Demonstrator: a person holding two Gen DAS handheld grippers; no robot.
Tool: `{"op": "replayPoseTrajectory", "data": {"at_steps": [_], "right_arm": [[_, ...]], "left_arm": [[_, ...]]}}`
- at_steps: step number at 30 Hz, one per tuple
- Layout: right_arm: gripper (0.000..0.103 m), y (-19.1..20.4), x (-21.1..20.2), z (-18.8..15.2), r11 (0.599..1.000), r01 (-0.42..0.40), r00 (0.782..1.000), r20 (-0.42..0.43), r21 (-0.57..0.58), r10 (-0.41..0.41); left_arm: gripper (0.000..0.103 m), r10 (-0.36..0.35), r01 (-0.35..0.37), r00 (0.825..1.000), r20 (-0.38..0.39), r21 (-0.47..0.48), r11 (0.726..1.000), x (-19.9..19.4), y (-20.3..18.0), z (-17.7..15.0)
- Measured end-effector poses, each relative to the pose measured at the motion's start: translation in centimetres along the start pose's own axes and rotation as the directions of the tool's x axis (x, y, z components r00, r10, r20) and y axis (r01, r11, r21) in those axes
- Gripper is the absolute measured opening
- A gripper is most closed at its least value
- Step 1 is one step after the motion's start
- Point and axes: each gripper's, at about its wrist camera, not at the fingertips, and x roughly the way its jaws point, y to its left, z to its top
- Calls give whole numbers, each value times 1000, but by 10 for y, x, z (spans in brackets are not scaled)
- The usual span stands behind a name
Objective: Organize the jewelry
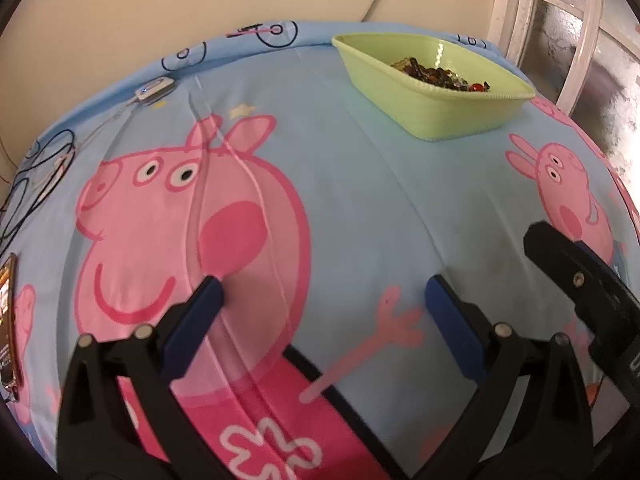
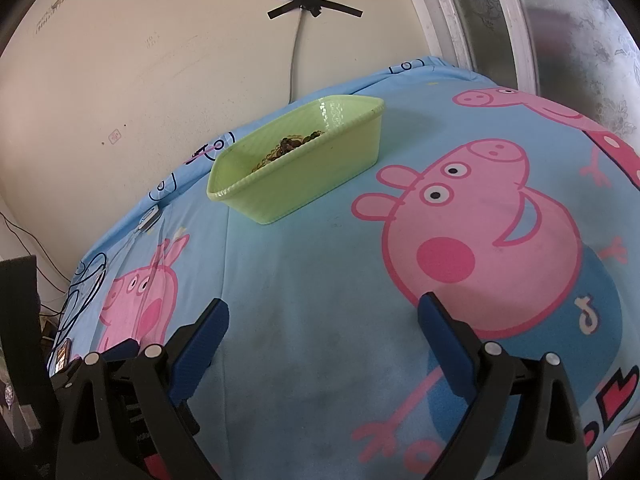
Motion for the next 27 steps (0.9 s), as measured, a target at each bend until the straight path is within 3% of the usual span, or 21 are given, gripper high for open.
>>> {"op": "replayPoseTrajectory", "data": {"at_steps": [27], "right_arm": [[73, -3, -2, 0, 1000, -12, 1000, 6, 11, 12]], "left_arm": [[98, 1, -1, 1000, 12, -33, 999, 15, 4, 19]]}}
